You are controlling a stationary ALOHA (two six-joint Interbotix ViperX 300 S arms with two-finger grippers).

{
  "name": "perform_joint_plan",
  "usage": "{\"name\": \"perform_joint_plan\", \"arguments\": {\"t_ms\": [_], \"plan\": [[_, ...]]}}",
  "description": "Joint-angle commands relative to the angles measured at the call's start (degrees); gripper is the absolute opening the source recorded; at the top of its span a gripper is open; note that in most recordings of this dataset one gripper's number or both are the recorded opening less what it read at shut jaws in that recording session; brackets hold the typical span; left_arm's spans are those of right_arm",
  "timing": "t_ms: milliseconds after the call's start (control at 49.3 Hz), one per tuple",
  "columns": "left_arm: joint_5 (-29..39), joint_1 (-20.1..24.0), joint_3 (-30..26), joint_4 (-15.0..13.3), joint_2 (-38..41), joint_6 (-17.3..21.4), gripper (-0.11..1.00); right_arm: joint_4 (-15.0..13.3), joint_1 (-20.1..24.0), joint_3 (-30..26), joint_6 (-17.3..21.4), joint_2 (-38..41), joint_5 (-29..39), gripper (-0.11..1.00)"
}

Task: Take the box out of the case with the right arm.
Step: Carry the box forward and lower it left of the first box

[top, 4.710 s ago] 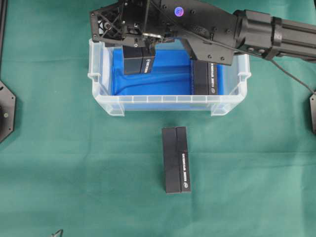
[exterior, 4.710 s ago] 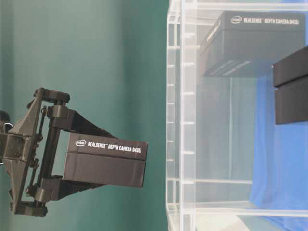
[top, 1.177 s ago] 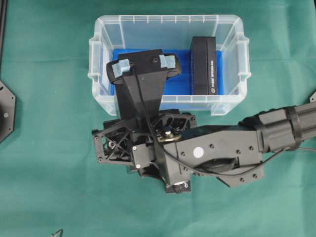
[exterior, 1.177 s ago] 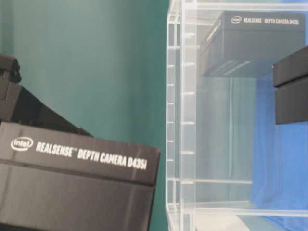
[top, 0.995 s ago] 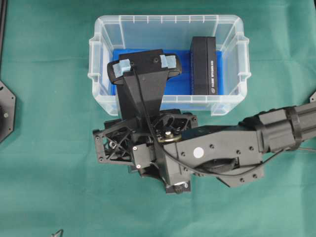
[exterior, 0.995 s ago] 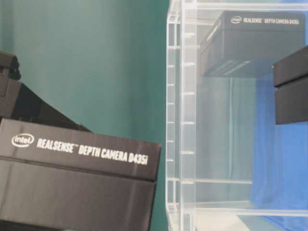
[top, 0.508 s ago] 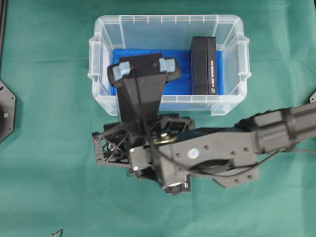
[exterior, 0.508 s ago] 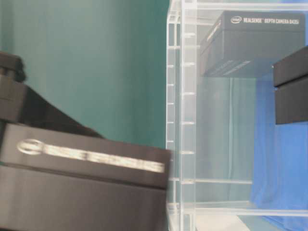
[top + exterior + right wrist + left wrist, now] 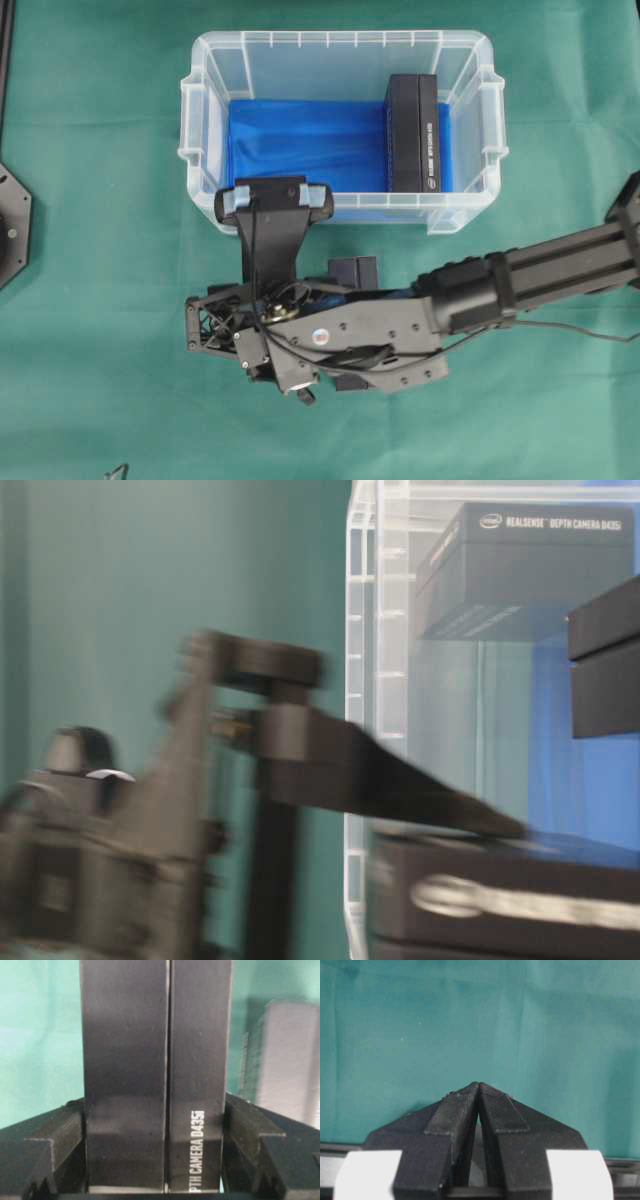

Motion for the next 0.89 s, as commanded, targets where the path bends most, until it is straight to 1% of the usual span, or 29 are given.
{"name": "perform_joint_plan", "arguments": {"t_ms": [0,203,528,670,711,812,873], "plan": [[-0.18,-0.09,-0.62,0.09,0.00,-0.09,0.02,0.26,0.44,0.00,0.44,-0.97,-1.93,0.68],[-0.26,-0.09,-0.53,0.09,0.00,-0.09,0.02,1.76,0.53,1.67,1.49,0.88,-5.10,0.68],[-0.26,-0.09,-0.44,0.00,-0.53,-0.09,0.02,1.85,0.79,3.78,5.98,1.32,-6.06,0.68],[-0.18,-0.09,-0.09,-0.09,-0.53,-0.09,0.02,1.85,0.97,4.92,6.15,1.23,-8.61,0.68],[-0.26,-0.09,-0.09,0.00,-0.53,-0.09,0.02,1.85,0.88,5.01,5.98,1.32,-8.79,0.71],[-0.26,-0.09,0.00,-0.09,-0.53,-0.09,0.02,1.85,0.88,5.01,5.80,1.23,-8.96,0.85],[-0.26,-0.09,0.00,0.00,-0.70,-0.09,0.02,1.85,0.97,5.01,5.80,1.23,-8.96,0.90]]}}
